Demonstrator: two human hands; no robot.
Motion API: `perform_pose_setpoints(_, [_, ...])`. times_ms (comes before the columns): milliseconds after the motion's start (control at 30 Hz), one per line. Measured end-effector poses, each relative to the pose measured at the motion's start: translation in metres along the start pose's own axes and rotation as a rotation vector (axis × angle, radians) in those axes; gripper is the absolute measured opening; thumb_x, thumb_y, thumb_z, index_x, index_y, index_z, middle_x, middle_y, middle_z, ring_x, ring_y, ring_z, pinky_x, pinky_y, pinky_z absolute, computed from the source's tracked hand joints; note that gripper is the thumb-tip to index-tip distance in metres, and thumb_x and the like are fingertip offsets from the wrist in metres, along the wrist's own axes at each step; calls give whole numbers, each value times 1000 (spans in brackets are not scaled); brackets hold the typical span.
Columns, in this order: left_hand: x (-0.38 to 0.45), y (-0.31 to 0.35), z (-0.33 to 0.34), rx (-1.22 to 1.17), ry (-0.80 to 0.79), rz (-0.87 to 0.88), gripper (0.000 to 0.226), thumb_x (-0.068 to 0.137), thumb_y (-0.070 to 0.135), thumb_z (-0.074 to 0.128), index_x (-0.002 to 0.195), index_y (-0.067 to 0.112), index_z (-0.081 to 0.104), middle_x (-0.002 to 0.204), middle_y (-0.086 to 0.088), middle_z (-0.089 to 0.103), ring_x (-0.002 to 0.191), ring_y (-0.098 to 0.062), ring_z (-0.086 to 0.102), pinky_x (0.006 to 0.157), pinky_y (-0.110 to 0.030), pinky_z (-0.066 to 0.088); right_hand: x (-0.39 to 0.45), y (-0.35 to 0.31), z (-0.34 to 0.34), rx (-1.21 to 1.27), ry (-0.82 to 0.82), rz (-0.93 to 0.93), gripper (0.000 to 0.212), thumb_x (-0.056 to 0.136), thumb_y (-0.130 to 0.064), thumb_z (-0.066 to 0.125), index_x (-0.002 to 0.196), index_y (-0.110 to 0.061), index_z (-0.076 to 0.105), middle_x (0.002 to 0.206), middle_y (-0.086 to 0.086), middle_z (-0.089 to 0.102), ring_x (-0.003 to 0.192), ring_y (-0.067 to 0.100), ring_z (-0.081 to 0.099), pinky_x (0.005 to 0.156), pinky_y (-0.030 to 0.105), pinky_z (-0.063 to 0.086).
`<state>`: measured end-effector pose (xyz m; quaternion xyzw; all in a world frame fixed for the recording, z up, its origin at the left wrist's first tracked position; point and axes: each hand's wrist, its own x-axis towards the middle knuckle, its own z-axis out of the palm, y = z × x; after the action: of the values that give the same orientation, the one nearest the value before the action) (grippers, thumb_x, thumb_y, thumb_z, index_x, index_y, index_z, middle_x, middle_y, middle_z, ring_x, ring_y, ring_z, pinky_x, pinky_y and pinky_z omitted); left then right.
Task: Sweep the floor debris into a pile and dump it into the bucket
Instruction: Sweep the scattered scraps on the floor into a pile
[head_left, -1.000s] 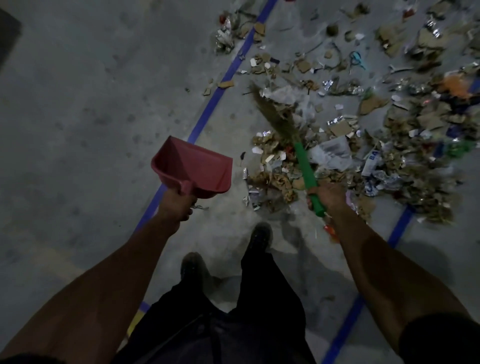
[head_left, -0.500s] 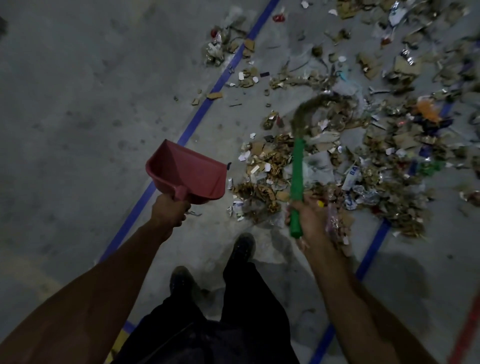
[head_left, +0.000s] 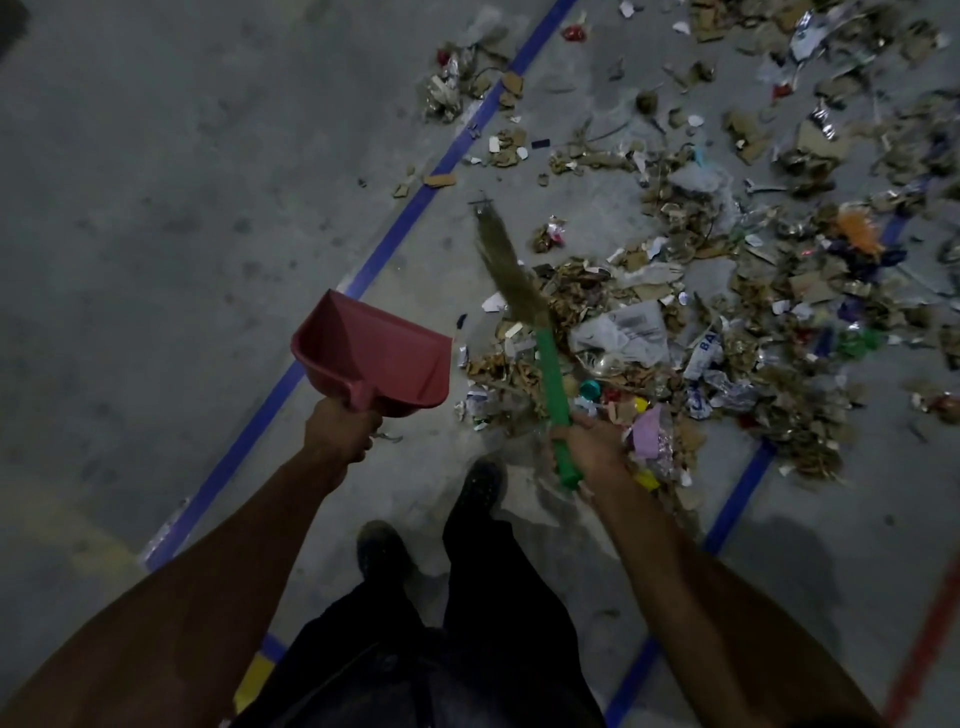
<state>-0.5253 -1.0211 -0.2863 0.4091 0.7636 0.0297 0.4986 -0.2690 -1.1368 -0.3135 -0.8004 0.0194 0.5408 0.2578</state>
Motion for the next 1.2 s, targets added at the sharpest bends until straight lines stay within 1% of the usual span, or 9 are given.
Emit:
perform_pose_setpoints(200, [-9, -22, -8, -24, -6, 16, 6, 79, 1, 60, 76, 6, 57, 66, -14, 55, 53, -21, 47, 48, -28, 37, 18, -35, -19, 88, 146, -57, 17, 83, -2, 68, 98, 5, 66, 72, 15, 60, 40, 18, 53, 35, 20, 41])
perform_pose_setpoints(333, [-16, -43, -19, 11, 20, 34, 6, 78, 2, 61, 78, 7, 57, 64, -13, 55, 54, -23, 50, 50, -28, 40, -2, -14, -7, 121, 189, -166, 27, 78, -1, 69, 104, 4, 66, 84, 19, 63, 59, 27, 57, 60, 35, 50])
perform_pose_setpoints(467, [-26, -68, -36, 61, 33, 68, 8, 75, 5, 64, 80, 6, 57, 73, -18, 60, 60, -27, 54, 61, -36, 46, -58, 32, 19, 123, 140, -209, 51, 77, 3, 69, 122, -18, 59, 82, 17, 65, 55, 25, 56, 55, 36, 50])
perform_pose_setpoints(533, [-35, -83, -44, 87, 35, 63, 10, 77, 10, 66, 80, 8, 56, 81, -18, 63, 65, -27, 57, 66, -38, 49, -82, 60, 34, 34, 119, -240, 61, 70, -5, 73, 128, -16, 61, 88, 16, 70, 61, 28, 61, 61, 44, 55])
perform_pose_setpoints(700, [-50, -124, -61, 101, 27, 96, 24, 72, 22, 75, 81, 3, 62, 88, -22, 68, 81, -39, 67, 76, -48, 55, -138, 118, 66, -218, 2, -237, 62, 81, -2, 71, 139, -12, 53, 76, 3, 65, 45, 15, 55, 39, 17, 44])
perform_pose_setpoints(867, [-73, -157, -73, 87, -3, 81, 24, 73, 20, 74, 66, 10, 53, 60, -11, 53, 51, -23, 46, 60, -35, 42, -156, 172, 88, -385, -119, -184, 63, 80, -6, 74, 139, -14, 53, 66, 10, 68, 45, 20, 60, 44, 25, 50])
perform_pose_setpoints(1033, [-82, -186, -82, 72, -41, 44, 27, 67, 26, 77, 70, 13, 54, 66, -10, 56, 54, -23, 48, 58, -30, 40, -154, 196, 82, -383, -91, -103, 54, 80, -1, 71, 133, -8, 58, 76, 15, 67, 40, 14, 57, 42, 23, 49])
perform_pose_setpoints(1133, [-83, -200, -85, 41, -59, 23, 36, 53, 32, 70, 78, 8, 59, 71, -13, 57, 58, -23, 49, 56, -30, 40, -133, 193, 65, -300, -8, -72, 57, 72, -3, 77, 127, -4, 62, 92, 23, 71, 67, 29, 64, 70, 46, 58])
perform_pose_setpoints(1200, [-84, -207, -84, -21, -73, 24, 36, 51, 30, 69, 76, 6, 59, 68, -13, 54, 52, -22, 45, 49, -25, 36, -113, 192, 54, -245, 41, -87, 60, 67, -5, 78, 125, -3, 63, 88, 22, 71, 62, 31, 64, 67, 50, 59])
